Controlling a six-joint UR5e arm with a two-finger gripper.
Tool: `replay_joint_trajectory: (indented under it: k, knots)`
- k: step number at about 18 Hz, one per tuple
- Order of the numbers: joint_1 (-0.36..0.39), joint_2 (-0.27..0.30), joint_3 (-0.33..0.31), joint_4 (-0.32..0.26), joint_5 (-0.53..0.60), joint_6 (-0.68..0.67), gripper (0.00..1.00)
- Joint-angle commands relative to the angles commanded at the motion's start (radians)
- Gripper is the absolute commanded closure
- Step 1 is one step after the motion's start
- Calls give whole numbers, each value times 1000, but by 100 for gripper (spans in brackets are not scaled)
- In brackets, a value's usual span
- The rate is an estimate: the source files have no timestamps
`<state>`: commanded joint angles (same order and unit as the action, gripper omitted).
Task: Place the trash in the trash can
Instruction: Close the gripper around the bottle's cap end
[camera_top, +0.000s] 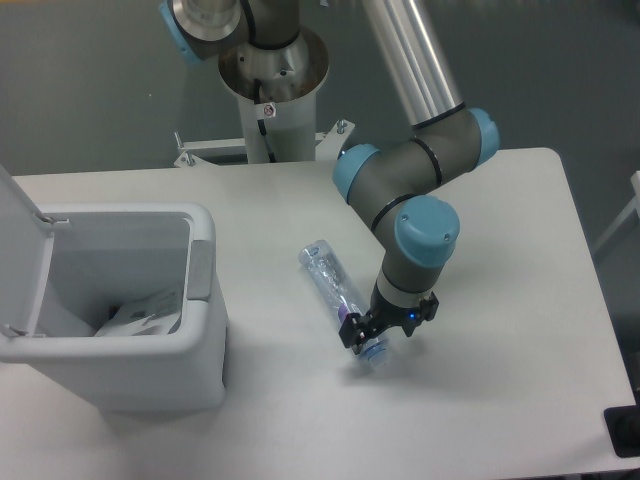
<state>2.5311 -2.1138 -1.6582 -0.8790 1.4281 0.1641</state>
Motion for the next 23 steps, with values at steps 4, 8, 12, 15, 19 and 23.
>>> replay_joint_trajectory:
  k: [4, 8, 12, 15, 19, 23]
  knots:
    - [-6, -3, -6, 2, 0, -5, 3]
    - [-6, -8, -8, 2, 0, -3, 10]
    - [-6, -12, -6, 2, 2, -3, 15]
    - [-6, -20, -6, 3, 2, -2, 15]
    - [-6, -20, 0, 3, 2, -3, 22]
    - [-6, -21, 0, 3, 2, -3, 27]
